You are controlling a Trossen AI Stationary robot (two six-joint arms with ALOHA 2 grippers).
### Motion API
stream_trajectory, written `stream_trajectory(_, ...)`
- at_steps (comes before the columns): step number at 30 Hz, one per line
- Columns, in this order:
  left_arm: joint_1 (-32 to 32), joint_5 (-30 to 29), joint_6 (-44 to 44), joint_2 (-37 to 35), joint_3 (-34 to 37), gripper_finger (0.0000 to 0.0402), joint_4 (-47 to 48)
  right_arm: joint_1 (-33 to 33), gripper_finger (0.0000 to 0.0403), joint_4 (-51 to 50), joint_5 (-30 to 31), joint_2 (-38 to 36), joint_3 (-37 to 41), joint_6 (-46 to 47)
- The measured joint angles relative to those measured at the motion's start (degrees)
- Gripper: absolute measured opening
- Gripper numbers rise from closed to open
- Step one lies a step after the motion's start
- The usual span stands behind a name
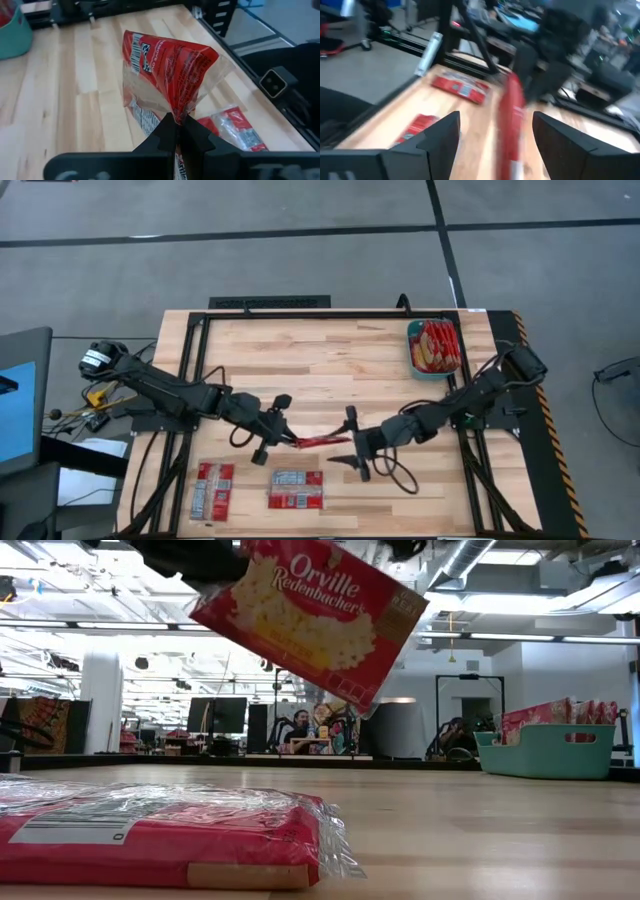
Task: Sort popcorn bags into baskets
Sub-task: Put the popcorn bag into the green bin
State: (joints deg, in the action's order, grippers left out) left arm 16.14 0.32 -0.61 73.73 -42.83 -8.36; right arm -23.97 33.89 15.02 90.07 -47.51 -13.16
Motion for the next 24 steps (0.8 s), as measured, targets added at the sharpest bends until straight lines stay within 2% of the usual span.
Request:
stream_trajectory(3, -0.5, 1.3, -0.4, 0.0, 0.0, 0.0, -0.2, 1.8, 0.0263, -1.6, 0.3, 1.2, -1.2, 2.2)
stream_trajectory(6, -0.6, 1.2, -0.7, 0.0, 0.0, 0.0, -0.3, 3.3, 0.0236, -4.7, 0.2, 1.1, -2.0, 4.8)
stream_trajectory(10, -0.6, 1.0, -0.7, 0.0, 0.0, 0.0, -0.4, 4.4, 0.0167, -8.2, -1.1, 1.1, -2.3, 7.2)
stream_trajectory(16, -0.7, 0.7, -2.5, 0.0, 0.0, 0.0, -2.8, 4.6, 0.0046, -8.4, -3.1, 1.1, -2.3, 7.2)
stream_trajectory(18, -0.9, 0.3, -2.8, 0.0, 0.0, 0.0, -3.0, 4.8, 0.0018, -8.7, -3.0, 1.0, -2.3, 7.2)
stream_trajectory(21, -1.3, -6.3, -3.1, 0.0, 0.0, 0.0004, -1.3, 5.5, 0.0019, -12.4, 0.9, -0.6, -2.5, 12.1)
stream_trajectory(24, -2.1, -18.4, -4.3, -1.1, -0.1, 0.0026, 4.7, 6.9, 0.0017, -25.4, 7.8, -5.3, -4.3, 19.4)
